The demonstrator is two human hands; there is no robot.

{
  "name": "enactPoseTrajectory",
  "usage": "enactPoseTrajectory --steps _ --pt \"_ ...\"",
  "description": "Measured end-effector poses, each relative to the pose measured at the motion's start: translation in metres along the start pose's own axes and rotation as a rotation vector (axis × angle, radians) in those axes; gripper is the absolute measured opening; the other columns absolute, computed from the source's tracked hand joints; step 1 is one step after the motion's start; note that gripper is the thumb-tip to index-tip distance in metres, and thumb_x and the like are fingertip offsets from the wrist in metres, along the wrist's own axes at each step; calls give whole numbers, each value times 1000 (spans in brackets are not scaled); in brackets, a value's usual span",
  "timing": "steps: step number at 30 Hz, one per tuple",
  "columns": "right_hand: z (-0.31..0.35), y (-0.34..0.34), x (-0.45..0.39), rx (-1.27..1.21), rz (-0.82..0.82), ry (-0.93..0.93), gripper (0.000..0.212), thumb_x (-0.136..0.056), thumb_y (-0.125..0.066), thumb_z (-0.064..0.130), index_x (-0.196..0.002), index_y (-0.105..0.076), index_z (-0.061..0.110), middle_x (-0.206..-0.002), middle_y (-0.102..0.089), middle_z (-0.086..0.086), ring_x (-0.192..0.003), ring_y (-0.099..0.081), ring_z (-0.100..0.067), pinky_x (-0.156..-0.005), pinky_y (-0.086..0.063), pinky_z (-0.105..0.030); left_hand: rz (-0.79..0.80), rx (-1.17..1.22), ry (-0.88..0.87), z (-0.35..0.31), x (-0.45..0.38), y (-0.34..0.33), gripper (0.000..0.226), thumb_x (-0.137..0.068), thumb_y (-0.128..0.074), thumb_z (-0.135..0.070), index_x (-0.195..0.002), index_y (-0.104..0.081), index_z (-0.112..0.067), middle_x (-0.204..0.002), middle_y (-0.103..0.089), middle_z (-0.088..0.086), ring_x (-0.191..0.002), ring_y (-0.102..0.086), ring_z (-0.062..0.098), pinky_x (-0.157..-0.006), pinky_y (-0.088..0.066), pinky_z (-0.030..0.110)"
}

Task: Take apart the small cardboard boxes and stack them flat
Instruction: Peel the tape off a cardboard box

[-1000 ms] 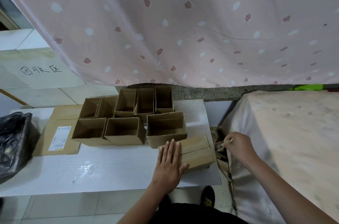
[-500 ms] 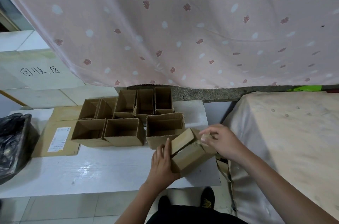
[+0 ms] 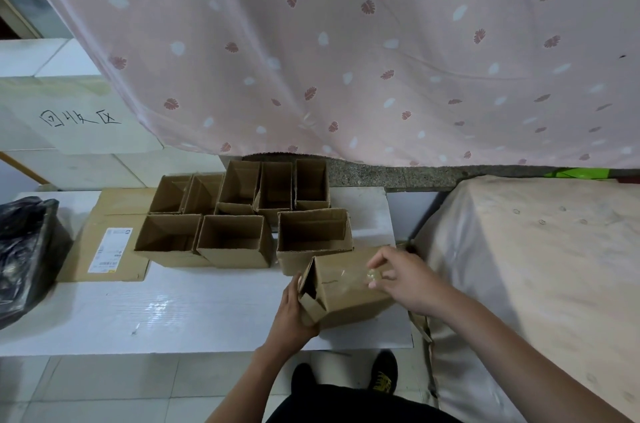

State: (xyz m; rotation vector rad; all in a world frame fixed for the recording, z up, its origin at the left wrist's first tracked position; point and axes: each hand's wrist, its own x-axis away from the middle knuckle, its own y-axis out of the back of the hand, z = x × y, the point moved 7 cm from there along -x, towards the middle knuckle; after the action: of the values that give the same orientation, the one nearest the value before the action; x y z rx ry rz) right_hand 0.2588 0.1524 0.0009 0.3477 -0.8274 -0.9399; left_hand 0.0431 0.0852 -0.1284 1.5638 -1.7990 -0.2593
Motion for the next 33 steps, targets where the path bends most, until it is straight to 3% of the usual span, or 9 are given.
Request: enactPoseTrajectory --steps 3,7,12,16,19,22,27,30,33 --pt "8 -12 -4 67 -37 47 34 -83 -77 29 -91 -48 44 -104 -57 17 -95 -56 -4 -79 -46 -19 -72 78 12 0 2 6 117 -70 -88 -29 -157 -11 -27 -158 -27 0 -143 -33 24 -107 -45 37" --pt "14 -26 -12 38 -66 84 51 -81 -80 21 -117 -52 44 -99 -49 20 -86 -51 -3 -79 -43 -23 -185 35 -134 -22 10 17 113 -74 -84 -32 -157 -7 -33 -162 -11 -9 -147 -25 15 -104 -35 20" --pt "17 -36 -23 87 -76 86 30 -77 -84 30 -99 -65 34 -103 -44 24 -96 -55 -5 -88 -48 -30 -205 -283 -377 -69 12 7 96 -90 -51 -57 -160 4 -22 -168 10 -5 -154 9 12 -125 -1 36" --pt "10 -42 -29 113 -51 46 28 -82 -78 30 -104 -61 34 -115 -37 18 -107 -57 -12 -95 -53 -35 -99 -580 -327 -75 -5 -9 93 -93 -26 -67 -156 21 -18 -163 26 0 -149 28 16 -123 15 42" --pt "8 -40 -30 177 -87 64 22 -85 -74 25 -95 -56 34 -121 -34 19 -99 -56 -10 -88 -54 -34 -82 -689 -308 -70 -11 -13 92 -94 -16 -71 -155 20 -12 -164 25 8 -148 30 21 -122 14 45" --pt "14 -39 -32 270 -129 108 27 -85 -74 28 -89 -48 34 -110 -48 16 -93 -57 -11 -81 -53 -35 -121 -725 -305 -70 -11 -16 93 -95 -10 -73 -158 5 -6 -166 11 12 -152 16 27 -121 9 46" --pt "26 -46 -34 423 -175 203 40 -88 -69 26 -126 -59 32 -130 -55 11 -123 -45 -14 -100 -42 -29 -144 -774 -303 -71 -11 -17 91 -98 -19 -71 -157 -11 -2 -166 -5 16 -153 -2 31 -119 -2 49" --pt "21 -50 -37 358 -146 158 32 -91 -67 27 -123 -65 28 -122 -51 12 -93 -46 -2 -69 -32 -7 -129 -786 -289 -69 -14 -17 91 -98 -16 -71 -158 -6 -3 -166 0 15 -154 3 31 -120 0 49" --pt "11 -46 -38 299 -158 109 30 -89 -72 29 -118 -69 24 -112 -51 13 -86 -49 -2 -65 -35 -7 -106 -790 -288 -68 -16 -18 91 -97 -9 -72 -158 0 -5 -166 6 14 -153 10 30 -121 4 48"
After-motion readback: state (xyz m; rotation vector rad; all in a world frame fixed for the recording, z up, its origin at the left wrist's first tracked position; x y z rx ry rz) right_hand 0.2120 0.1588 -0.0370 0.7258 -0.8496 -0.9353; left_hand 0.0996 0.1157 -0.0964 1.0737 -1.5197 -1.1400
